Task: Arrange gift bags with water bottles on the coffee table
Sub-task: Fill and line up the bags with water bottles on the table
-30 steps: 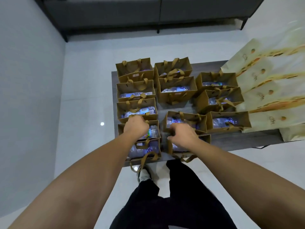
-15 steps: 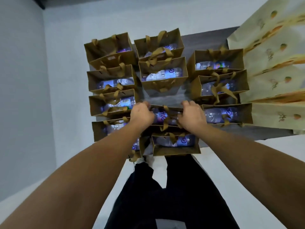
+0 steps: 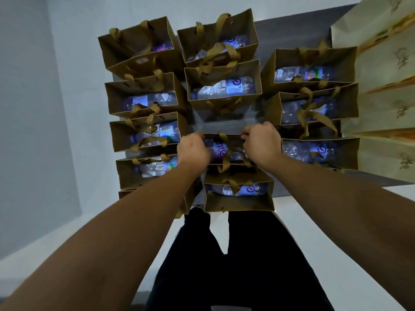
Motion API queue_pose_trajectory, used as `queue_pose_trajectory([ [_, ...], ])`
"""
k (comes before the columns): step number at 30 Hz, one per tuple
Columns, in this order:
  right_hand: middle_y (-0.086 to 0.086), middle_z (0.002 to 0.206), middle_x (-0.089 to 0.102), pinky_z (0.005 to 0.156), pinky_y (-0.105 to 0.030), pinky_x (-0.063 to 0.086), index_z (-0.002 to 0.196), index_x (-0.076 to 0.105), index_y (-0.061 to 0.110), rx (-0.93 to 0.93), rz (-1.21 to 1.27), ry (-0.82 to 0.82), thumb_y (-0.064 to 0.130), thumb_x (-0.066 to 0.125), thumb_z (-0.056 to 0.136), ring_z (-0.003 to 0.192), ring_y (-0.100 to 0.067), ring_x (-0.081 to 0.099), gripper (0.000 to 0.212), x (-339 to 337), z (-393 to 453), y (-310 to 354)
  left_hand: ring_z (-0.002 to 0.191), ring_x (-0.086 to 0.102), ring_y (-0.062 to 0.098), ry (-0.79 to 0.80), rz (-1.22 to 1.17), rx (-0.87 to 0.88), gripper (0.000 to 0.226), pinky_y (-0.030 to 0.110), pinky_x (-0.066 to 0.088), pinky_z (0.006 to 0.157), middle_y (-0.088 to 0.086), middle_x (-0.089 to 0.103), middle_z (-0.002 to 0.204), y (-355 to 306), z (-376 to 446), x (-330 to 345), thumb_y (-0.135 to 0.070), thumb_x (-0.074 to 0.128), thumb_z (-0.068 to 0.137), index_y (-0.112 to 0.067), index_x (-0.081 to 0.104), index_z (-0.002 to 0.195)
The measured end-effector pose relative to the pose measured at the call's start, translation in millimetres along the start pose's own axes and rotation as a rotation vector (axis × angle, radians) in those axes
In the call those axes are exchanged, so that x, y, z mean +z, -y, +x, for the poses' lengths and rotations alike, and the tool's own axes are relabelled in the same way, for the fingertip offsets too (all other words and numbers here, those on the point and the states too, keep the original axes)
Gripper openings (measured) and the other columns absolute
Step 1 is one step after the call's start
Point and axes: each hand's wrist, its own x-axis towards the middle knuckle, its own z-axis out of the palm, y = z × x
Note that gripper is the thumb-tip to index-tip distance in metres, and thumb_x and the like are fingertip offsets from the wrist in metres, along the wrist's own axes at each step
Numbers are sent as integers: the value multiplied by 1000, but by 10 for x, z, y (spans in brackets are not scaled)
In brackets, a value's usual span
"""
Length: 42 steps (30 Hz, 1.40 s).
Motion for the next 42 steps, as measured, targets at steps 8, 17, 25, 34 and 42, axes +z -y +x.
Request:
queue_pose_trajectory([
  [8,-9,109,70,84,-34,49,116,71,15,49,196,-94,25,60,98,106,-27,62,23,-149,-191,-93,116,47,28,-111,116,142,24,42,48,96,7,55,126,-180,-40,13,-14,69,84,-13,70,108],
  [17,-15,114,65,90,-41,45,119,68,12,281,252,-373,19,61,94,111,-36,55,27,-441,-313,-714,114,56,24,-203,137,560,23,35,49,94,3,64,115,-1254,266,143,-15,56,93,-18,71,111],
  [25,-10,140,59,111,-44,38,136,60,9,222,265,-350,12,63,92,128,-35,49,44,-347,-324,-1121,154,11,31,66,513,737,71,43,15,125,10,18,167,-1922,648,322,-14,59,93,-9,28,157],
  [34,-7,132,65,105,-36,39,128,66,11,224,344,-430,18,60,93,123,-31,54,37,-272,-146,-1266,152,19,28,93,415,603,69,42,20,124,7,23,165,-2247,859,279,-8,54,93,-14,30,157],
  [42,-12,120,65,97,-40,41,127,62,11,411,361,-571,27,57,97,115,-34,55,34,-982,535,-1493,112,54,26,-312,-78,338,25,31,45,92,12,52,128,-2353,975,191,-9,61,90,-9,59,116],
])
